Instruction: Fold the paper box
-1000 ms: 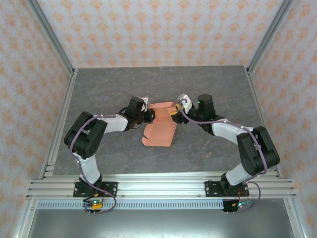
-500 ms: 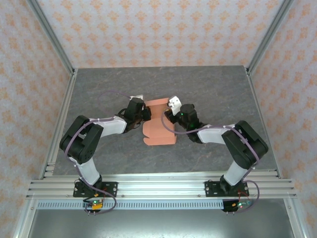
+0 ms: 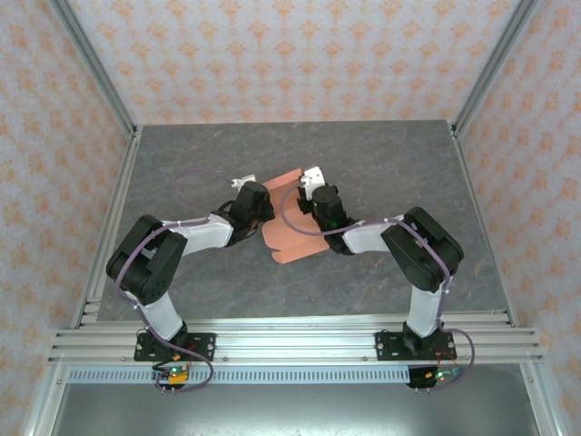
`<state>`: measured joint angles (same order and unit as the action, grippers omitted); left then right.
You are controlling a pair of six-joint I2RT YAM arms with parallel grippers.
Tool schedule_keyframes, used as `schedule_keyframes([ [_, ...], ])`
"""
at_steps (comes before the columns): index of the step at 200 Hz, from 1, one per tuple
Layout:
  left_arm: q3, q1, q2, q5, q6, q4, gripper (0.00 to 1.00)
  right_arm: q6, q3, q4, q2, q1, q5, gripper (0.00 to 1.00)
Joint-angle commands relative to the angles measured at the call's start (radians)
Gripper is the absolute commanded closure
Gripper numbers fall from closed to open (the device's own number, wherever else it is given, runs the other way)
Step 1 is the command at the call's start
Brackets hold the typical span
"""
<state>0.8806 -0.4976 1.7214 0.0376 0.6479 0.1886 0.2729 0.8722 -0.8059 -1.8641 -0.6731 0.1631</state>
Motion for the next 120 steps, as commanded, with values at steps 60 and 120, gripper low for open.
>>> schedule_keyframes([
  [60,0.04,-0.038,-0.04,0.024,0.088,-0.063,1.0,-0.059,0.016,-0.16,-0.053,-0.013,0.254,1.0],
  [120,0.051,-0.038,-0.039,0.065,0.127,-0.083,1.0,-0.121,-0.025,-0.158,-0.012,-0.013,0.14,0.69],
])
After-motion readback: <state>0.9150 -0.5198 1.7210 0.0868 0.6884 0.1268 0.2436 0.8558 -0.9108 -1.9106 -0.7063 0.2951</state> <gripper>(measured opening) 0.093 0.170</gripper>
